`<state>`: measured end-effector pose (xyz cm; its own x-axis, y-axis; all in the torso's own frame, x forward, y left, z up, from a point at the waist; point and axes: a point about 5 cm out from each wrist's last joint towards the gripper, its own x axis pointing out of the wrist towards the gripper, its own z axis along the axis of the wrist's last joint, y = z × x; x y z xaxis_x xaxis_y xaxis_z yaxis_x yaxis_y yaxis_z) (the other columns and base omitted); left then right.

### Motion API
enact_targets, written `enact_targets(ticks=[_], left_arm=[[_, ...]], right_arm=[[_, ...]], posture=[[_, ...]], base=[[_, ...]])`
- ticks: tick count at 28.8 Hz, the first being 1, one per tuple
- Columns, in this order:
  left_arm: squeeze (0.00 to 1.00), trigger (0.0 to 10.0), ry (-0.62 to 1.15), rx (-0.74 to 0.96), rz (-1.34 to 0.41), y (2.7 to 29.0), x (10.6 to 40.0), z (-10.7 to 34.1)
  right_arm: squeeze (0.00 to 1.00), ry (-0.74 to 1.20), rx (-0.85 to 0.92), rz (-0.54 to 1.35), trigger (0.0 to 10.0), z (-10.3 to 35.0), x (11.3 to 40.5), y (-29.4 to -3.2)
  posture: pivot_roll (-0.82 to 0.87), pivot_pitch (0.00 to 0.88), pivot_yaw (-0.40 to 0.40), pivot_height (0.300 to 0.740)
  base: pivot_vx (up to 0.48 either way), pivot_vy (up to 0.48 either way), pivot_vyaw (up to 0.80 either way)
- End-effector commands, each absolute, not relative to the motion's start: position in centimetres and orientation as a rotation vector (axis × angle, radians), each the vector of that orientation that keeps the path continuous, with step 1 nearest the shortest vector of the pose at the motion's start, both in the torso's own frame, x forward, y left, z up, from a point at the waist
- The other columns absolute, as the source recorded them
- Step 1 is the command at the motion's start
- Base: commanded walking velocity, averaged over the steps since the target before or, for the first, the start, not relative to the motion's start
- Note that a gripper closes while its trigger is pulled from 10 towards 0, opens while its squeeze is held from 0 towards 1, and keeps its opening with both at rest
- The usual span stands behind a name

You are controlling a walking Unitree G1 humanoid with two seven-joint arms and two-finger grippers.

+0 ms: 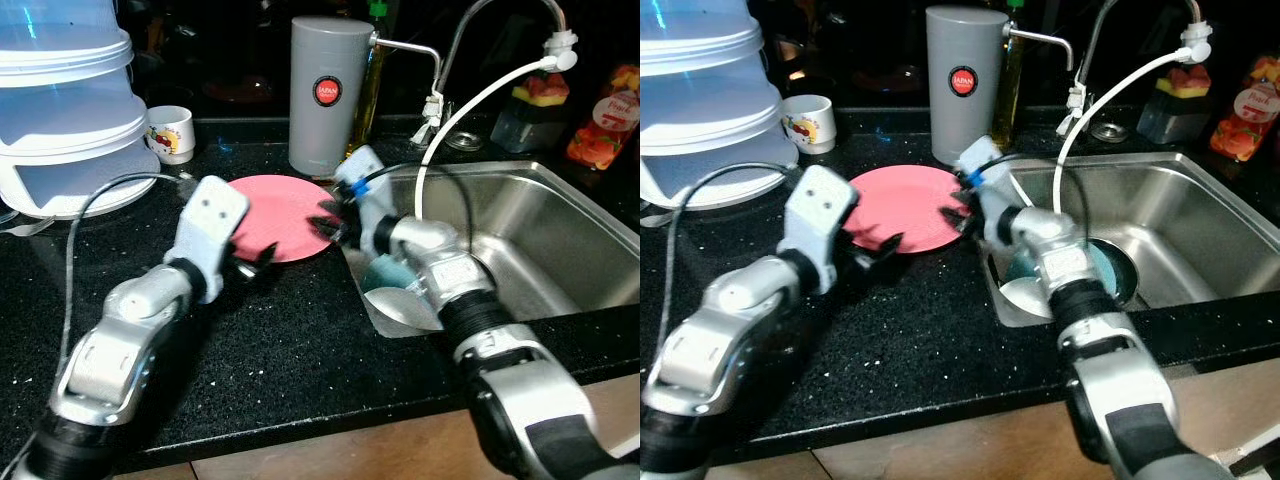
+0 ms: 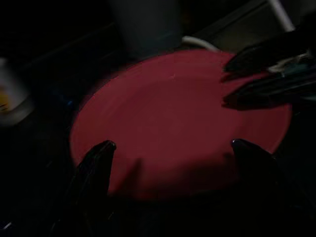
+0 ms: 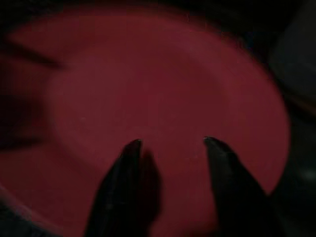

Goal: Kitchen organization

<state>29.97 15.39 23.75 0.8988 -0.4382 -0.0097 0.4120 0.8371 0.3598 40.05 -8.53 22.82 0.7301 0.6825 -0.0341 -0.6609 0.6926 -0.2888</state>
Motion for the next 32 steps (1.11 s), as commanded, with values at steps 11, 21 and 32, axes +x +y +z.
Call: enact_targets(ticks=[11,21,32], left_arm=[[0.00,10.0,-0.058,0.359,-0.464,15.7,29.0,23.3],[0.00,10.0,-0.052,0.351,-0.476,15.5,28.9,23.2],[0.00,10.0,-0.052,0.348,-0.486,15.5,28.8,23.2]], right_arm=[[0.00,-0.205,0.102,0.534,10.0,26.6,41.3,-9.2],[0.00,0.273,0.286,0.380,10.0,19.9,41.3,-9.4],[0.00,0.348,0.584,0.387,10.0,20.0,41.1,-8.5]], posture=[[0.03,0.055,-0.042,0.740],[0.03,0.054,-0.046,0.740],[0.03,0.054,-0.045,0.740]], base=[[0.000,0.000,0.00],[0.000,0.000,0.00],[0.000,0.000,0.00]])
